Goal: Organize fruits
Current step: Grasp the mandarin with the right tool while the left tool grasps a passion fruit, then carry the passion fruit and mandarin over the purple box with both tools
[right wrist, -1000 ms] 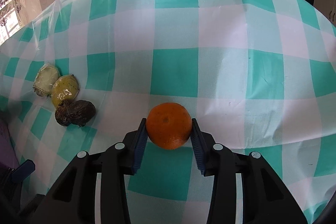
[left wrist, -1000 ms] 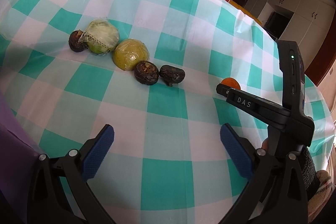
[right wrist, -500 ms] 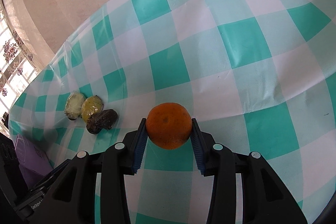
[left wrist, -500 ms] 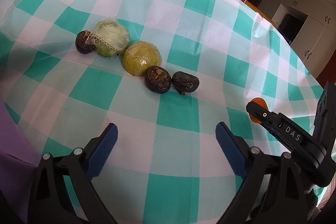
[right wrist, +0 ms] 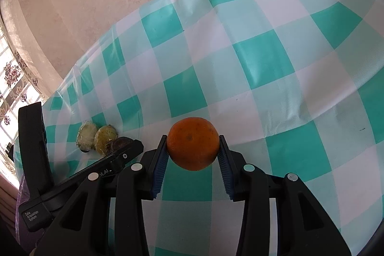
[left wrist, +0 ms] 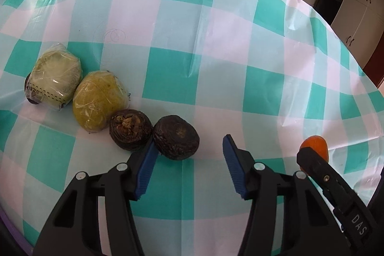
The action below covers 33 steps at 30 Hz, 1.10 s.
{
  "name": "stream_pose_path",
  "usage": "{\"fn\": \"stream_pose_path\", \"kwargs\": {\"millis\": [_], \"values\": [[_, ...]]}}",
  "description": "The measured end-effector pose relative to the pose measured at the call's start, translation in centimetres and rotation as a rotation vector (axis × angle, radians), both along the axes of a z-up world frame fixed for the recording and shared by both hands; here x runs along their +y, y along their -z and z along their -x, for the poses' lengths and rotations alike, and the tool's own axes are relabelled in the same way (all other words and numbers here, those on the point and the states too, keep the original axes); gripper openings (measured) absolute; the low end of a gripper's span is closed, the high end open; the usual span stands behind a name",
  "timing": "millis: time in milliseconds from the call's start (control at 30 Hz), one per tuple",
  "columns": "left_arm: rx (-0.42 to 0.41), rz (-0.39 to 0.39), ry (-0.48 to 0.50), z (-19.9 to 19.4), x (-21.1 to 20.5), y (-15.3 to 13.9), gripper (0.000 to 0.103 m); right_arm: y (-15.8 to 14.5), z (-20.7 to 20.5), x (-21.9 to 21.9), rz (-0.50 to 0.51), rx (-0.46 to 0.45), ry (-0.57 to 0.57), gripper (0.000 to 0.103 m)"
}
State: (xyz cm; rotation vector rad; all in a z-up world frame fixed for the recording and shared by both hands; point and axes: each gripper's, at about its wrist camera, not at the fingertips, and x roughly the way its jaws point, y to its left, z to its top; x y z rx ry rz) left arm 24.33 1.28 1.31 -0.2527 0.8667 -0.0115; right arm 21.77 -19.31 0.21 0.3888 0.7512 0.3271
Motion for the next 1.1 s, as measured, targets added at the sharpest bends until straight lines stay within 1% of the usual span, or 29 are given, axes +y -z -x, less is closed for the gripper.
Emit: {"fn": "stream_pose_path", "kwargs": {"millis": [100, 133, 167, 200, 267, 333, 467, 667, 733, 833, 867, 900, 933, 1100], "values": [[0.004, -0.02, -0.012, -1.2, -0.2, -0.1, 0.056, 0.0, -0.1, 0.1, -0.001, -0.001, -0.001, 0.04], [0.005, -0.029, -0.013, -1.4, -0.3, -0.2, 0.053, 0.0, -0.1, 0.1, 0.0, 0.0, -0.002, 0.04], [0.008, -0.046, -0.019, -1.4, -0.4, -0.2, 0.041, 0.1, -0.1, 0.2, 0.003, 0.002, -0.002, 0.04], [0.009, -0.05, -0.017, -1.4, -0.4, -0.2, 0.036, 0.1, -0.1, 0.2, 0.003, 0.003, -0.002, 0.04], [0.002, -0.031, -0.006, -1.1, -0.2, -0.3, 0.036, 0.0, -0.1, 0.2, 0.002, 0.001, -0.006, 0.04], [0.001, -0.032, -0.004, -0.5, -0.2, -0.3, 0.036, 0.1, -0.1, 0.2, 0.0, 0.001, -0.007, 0.04], [-0.019, -0.012, -0.022, 1.6, 0.4, -0.5, 0.036, 0.1, -0.1, 0.2, 0.0, 0.001, -0.007, 0.04], [-0.045, 0.045, -0.054, 5.6, 0.8, -0.5, 0.036, 0.2, -0.3, 0.4, 0.01, 0.014, -0.005, 0.04], [-0.068, 0.053, -0.046, 6.5, 0.8, -0.8, 0.036, 0.2, -0.2, 0.3, 0.008, 0.011, 0.004, 0.04], [-0.065, 0.058, -0.053, 7.3, 0.8, -1.1, 0.036, 0.3, -0.3, 0.2, 0.019, 0.018, 0.022, 0.04], [-0.068, 0.061, -0.062, 7.7, 0.8, -1.1, 0.036, 0.3, -0.3, 0.2, 0.025, 0.021, 0.032, 0.04], [-0.068, 0.064, -0.068, 8.3, 0.9, 0.0, 0.036, 0.3, -0.3, 0.1, 0.027, 0.023, 0.038, 0.04], [-0.065, 0.067, -0.071, 8.8, 0.7, 0.3, 0.036, 0.3, -0.3, 0.1, 0.029, 0.026, 0.043, 0.04], [-0.071, 0.086, -0.052, 11.6, 1.1, 0.6, 0.036, 0.0, 1.0, 0.1, 0.052, 0.011, 0.063, 0.04]]}}
